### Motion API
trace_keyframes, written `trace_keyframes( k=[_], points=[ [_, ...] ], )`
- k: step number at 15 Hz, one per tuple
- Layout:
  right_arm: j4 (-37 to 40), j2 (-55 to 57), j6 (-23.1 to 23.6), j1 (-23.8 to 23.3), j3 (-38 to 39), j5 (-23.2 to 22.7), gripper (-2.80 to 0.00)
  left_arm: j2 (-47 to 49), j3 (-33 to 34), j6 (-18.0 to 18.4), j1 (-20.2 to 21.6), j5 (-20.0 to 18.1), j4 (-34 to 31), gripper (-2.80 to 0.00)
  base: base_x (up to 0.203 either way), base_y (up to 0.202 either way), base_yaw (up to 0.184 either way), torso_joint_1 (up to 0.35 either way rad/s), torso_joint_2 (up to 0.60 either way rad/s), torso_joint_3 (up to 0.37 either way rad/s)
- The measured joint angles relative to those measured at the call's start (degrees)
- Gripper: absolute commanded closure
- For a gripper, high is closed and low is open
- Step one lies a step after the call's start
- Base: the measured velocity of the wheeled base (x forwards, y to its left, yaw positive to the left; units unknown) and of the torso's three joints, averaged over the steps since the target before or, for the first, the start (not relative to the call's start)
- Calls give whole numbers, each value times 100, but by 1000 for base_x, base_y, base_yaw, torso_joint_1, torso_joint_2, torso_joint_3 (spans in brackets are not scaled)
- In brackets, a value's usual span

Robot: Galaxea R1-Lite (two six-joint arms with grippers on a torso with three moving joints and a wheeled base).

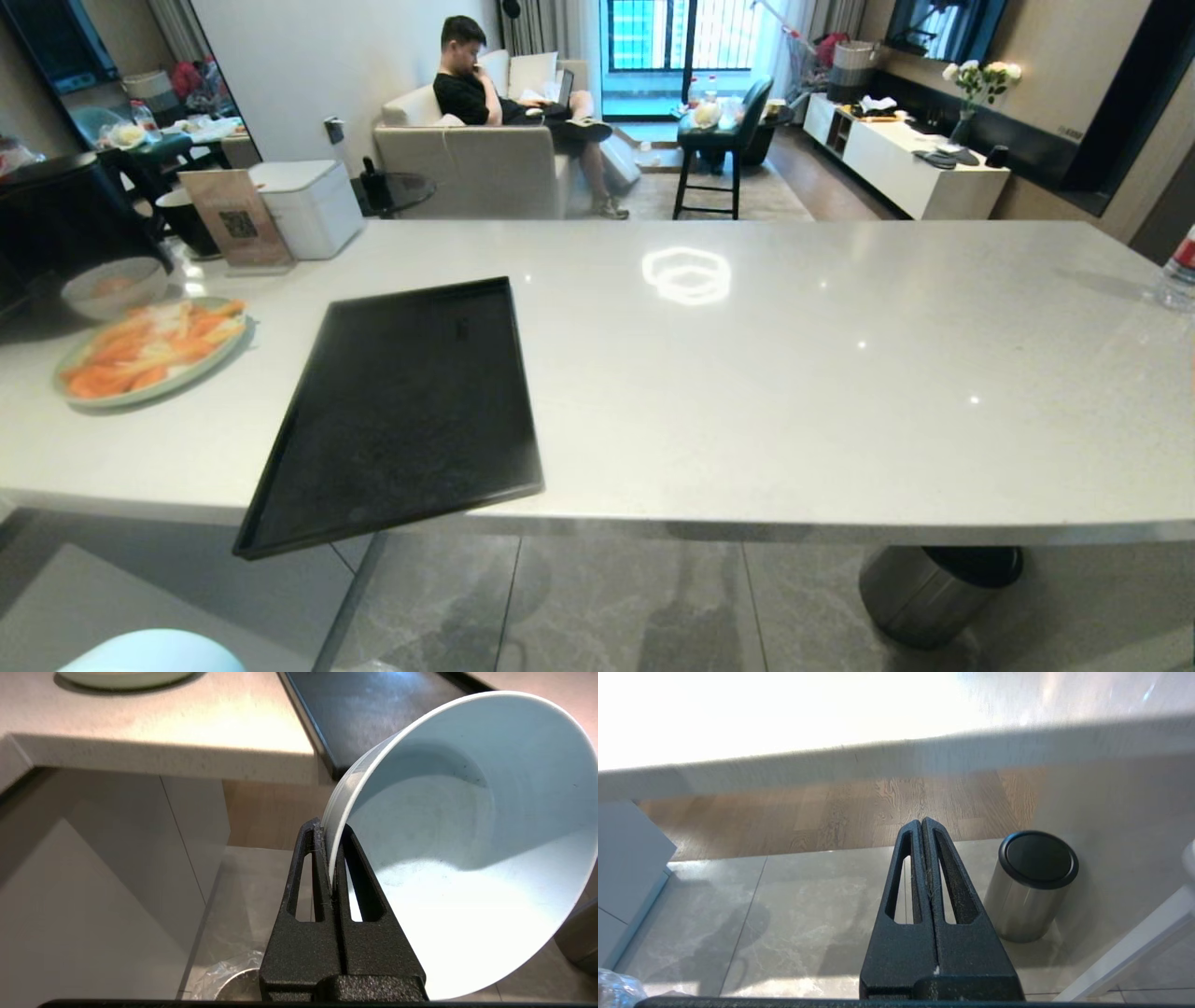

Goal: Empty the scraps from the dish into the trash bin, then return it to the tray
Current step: Put the bowl back to the table

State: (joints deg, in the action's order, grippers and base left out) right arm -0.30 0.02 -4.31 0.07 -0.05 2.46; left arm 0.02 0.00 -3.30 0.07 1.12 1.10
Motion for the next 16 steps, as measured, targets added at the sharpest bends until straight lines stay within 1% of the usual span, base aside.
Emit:
trace_keyframes(
  k=[7,9,13,16],
  points=[
    [1,0,-5,0,0,-1,0,0,0,1,0,2,0,0,0,0,0,211,-580,-367],
    [8,0,6,0,2,-3,0,0,0,0,0,0,0,0,0,0,0,178,-444,-273],
    [1,0,-2,0,0,-3,0,0,0,0,0,0,0,0,0,0,0,139,-348,-206],
    [1,0,-48,0,2,6,0,0,0,2,0,0,-2,0,0,0,0,7,-14,-8]
  ],
)
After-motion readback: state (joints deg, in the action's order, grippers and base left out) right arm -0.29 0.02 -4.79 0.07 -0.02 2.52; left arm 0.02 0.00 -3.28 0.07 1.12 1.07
